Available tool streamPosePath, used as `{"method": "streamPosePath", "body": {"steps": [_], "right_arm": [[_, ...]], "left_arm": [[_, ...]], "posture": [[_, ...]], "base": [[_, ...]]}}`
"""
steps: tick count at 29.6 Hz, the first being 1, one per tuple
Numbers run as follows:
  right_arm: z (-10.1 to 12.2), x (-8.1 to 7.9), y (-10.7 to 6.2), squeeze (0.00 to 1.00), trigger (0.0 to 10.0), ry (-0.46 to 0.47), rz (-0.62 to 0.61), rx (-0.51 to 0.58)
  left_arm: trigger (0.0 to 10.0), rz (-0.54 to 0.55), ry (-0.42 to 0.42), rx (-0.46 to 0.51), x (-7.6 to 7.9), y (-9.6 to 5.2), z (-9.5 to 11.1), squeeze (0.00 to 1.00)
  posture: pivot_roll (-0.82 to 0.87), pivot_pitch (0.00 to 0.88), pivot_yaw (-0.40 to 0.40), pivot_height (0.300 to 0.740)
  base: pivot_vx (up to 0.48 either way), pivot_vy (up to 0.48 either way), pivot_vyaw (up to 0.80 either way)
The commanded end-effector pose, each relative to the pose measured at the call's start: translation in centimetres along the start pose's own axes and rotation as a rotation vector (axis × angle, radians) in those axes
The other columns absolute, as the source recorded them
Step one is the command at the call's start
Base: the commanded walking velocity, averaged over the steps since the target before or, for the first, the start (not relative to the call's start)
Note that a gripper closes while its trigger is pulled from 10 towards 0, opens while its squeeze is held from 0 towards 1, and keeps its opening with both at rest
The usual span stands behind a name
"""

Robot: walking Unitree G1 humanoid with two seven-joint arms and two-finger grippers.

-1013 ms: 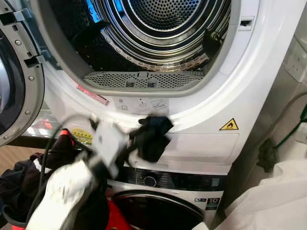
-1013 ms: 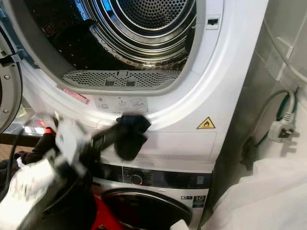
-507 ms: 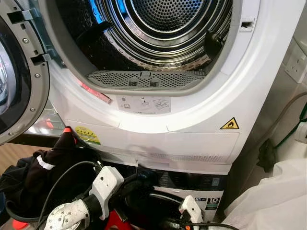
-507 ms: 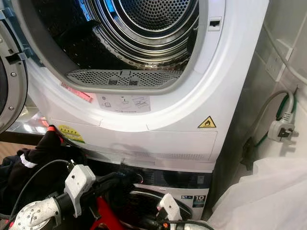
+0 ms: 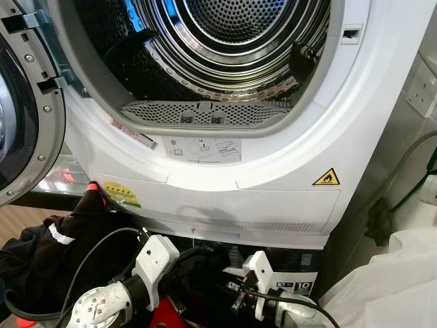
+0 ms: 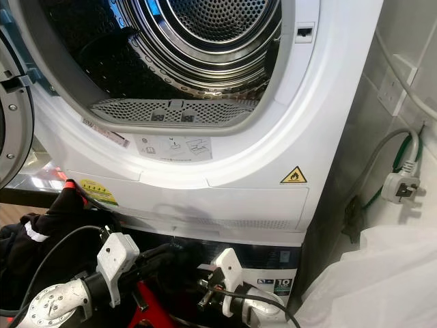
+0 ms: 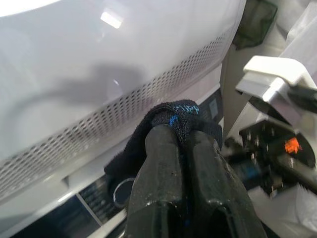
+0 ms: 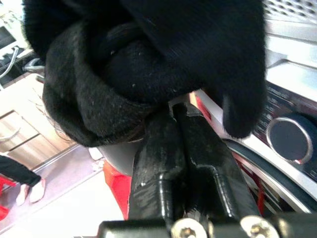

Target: Clothes washing

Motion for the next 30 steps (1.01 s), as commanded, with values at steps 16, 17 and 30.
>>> {"method": "streamPosePath", "body": {"steps": [16,17,30], "right_arm": [[-0.51,-0.50,1.09,0.00,10.0,-0.003,-0.058,0.004],[-0.51,-0.50,1.09,0.00,10.0,-0.003,-0.058,0.004],[-0.51,-0.50,1.09,0.00,10.0,-0.003,-0.058,0.004]], "left_arm": [[0.0,0.017,0.005,0.014,-0.17,0.75,0.17,0.00],[0.0,0.017,0.005,0.014,-0.17,0.75,0.17,0.00],[0.0,0.017,0.005,0.014,-0.17,0.75,0.17,0.00]], "posture": [[0.07,0.000,0.131,0.740],[0.07,0.000,0.131,0.740],[0.07,0.000,0.131,0.740]], "base": [[0.000,0.000,0.00],[0.000,0.000,0.00],[0.000,0.000,0.00]]}}
Point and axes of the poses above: a point about 5 cm out from each wrist's last joint towards the gripper, its own y axis pointing out of the wrist towards the gripper, its own z axis along the axis of the wrist's last joint, x = y × z, the point moved 3 cm from there along y, pointing out of the wrist towards the gripper, and after that the axes turned 13 degrees about y, right-handed, at the moved point
